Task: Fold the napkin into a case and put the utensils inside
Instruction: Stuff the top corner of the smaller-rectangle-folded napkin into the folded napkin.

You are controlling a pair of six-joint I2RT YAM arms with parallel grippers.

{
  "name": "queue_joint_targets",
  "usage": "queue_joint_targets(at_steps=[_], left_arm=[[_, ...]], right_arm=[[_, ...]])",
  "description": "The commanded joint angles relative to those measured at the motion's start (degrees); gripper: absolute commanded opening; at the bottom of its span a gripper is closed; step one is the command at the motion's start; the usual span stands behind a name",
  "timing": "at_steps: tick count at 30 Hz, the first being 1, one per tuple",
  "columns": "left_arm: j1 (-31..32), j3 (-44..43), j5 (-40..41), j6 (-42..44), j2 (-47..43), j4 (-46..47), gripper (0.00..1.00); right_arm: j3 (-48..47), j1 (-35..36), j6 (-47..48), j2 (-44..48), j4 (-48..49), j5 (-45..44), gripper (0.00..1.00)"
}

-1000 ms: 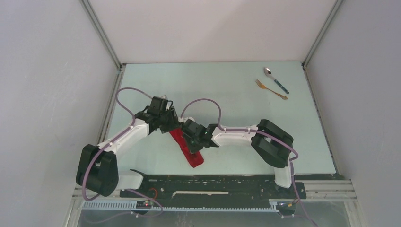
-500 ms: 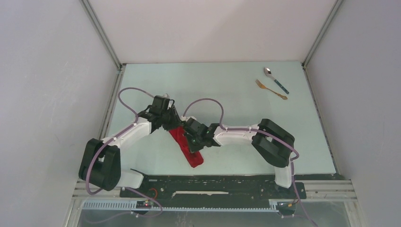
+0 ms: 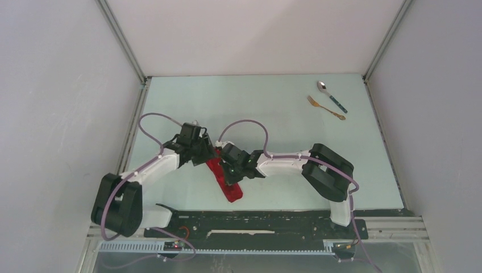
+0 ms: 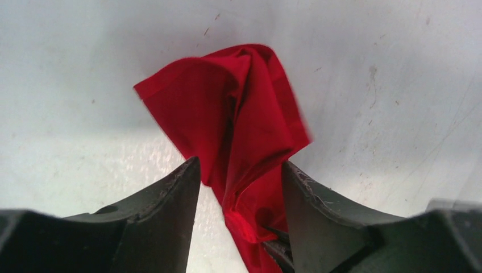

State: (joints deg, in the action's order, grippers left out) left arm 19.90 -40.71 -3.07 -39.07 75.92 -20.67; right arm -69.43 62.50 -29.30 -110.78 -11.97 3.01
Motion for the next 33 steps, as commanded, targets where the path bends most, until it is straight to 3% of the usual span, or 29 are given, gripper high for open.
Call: queue_joint_targets(at_steps=[1,5,13,18,25,33], left_arm=[[-0.2,2.9,3.7,-0.9,-8.3,1.9,0.62],[-0.2,6.6,5.8,0.1,-13.0,4.9,0.65],[1.1,7.4,5.0,-1.1,-10.1,8.3,0.64],[1.0,6.6,4.6,-1.5,-7.0,10.3,0.59],[-0.7,5.8,6.3,-3.6,-6.8,10.7,0.45],[-3.8,6.0,0.1,-5.2,-4.3,13.8,0.42]], right_arm=[[0.6,0.2,1.2,1.5,0.3,0.4,0.06],[0.7,0.2,1.2,1.5,0.5,0.8,0.06],[0.7,0.1,0.9,1.5,1.1,1.5,0.06],[0.7,0.2,0.9,1.3,1.1,1.7,0.07],[0.8,0.3,0.7,1.2,1.0,1.8,0.06],[1.3,0.3,0.3,0.7,2.0,2.7,0.07]])
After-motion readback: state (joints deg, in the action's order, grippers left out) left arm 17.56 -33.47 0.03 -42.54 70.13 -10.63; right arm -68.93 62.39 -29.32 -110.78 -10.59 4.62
